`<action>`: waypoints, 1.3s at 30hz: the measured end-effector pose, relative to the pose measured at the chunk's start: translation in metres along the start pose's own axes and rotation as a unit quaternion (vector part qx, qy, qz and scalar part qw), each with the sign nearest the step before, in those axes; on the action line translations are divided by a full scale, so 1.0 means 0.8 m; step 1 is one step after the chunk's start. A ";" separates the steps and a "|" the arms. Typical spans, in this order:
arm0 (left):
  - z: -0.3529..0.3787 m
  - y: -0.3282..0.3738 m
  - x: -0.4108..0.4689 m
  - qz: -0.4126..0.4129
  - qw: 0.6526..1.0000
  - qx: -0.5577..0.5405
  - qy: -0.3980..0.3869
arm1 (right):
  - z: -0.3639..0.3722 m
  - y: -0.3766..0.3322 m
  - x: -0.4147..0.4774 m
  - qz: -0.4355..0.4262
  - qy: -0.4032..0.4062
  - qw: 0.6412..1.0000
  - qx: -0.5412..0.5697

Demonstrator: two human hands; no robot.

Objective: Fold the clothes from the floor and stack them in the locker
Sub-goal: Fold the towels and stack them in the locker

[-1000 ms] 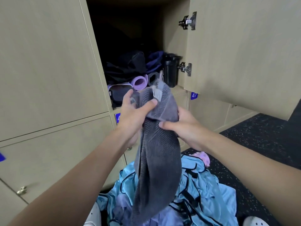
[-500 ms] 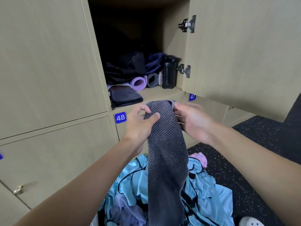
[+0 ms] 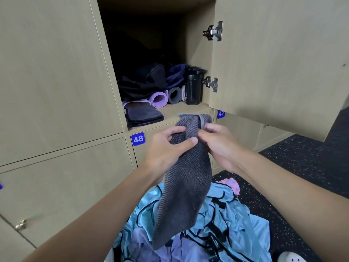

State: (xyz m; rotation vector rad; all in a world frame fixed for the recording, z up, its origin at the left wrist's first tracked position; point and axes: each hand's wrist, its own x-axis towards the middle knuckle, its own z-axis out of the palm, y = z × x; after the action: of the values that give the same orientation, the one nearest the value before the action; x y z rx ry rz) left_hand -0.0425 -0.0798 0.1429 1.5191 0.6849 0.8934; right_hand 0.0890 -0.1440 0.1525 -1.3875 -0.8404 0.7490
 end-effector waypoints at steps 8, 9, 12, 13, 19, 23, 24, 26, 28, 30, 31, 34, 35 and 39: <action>0.004 0.001 0.008 0.024 0.994 0.024 0.105 | 0.003 -0.006 0.004 -0.059 0.084 0.993 -0.057; 0.003 0.000 0.010 0.023 0.994 0.004 0.105 | 0.001 -0.007 0.005 -0.053 0.107 0.991 -0.055; -0.001 0.002 0.012 0.018 0.994 -0.022 0.102 | -0.009 -0.012 0.010 -0.021 0.147 0.989 0.023; -0.004 0.003 0.015 0.017 0.994 -0.024 0.104 | -0.012 -0.016 0.009 -0.012 0.162 0.984 0.067; -0.013 0.011 0.018 0.002 0.995 -0.046 0.084 | -0.032 -0.024 0.001 0.066 0.000 0.982 0.177; -0.010 0.012 0.012 0.006 0.998 -0.059 0.034 | -0.025 -0.008 -0.003 0.059 -0.054 0.996 0.037; -0.011 0.013 0.010 0.005 0.998 -0.063 0.028 | -0.025 -0.006 -0.001 0.044 -0.026 0.998 0.038; -0.010 0.013 0.010 -0.001 0.998 -0.058 0.026 | -0.028 -0.002 0.003 0.025 0.001 0.995 0.100; -0.011 0.010 0.011 -0.003 0.998 -0.055 0.011 | -0.028 0.004 0.002 -0.010 -0.011 0.997 0.074; -0.011 0.011 0.010 -0.004 0.998 -0.066 -0.006 | -0.023 0.008 0.000 -0.036 -0.017 0.999 -0.016; -0.009 0.013 0.008 -0.002 0.997 -0.077 -0.017 | -0.022 0.008 -0.001 -0.037 -0.008 0.999 -0.032; -0.006 0.016 0.002 0.030 0.994 -0.100 -0.039 | -0.020 0.003 -0.002 -0.022 0.028 0.999 0.016; -0.005 0.015 0.001 0.039 0.995 -0.091 -0.032 | -0.020 0.002 -0.002 -0.017 0.033 0.999 0.037; 0.002 0.000 -0.001 -0.004 0.999 -0.040 0.021 | -0.016 0.001 0.000 -0.025 0.064 0.995 0.078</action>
State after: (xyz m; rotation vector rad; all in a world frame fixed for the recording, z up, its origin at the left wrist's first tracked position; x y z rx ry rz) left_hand -0.0420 -0.0814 0.1430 1.4296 0.6777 0.9390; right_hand 0.0998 -0.1507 0.1517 -1.2561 -0.6980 0.6649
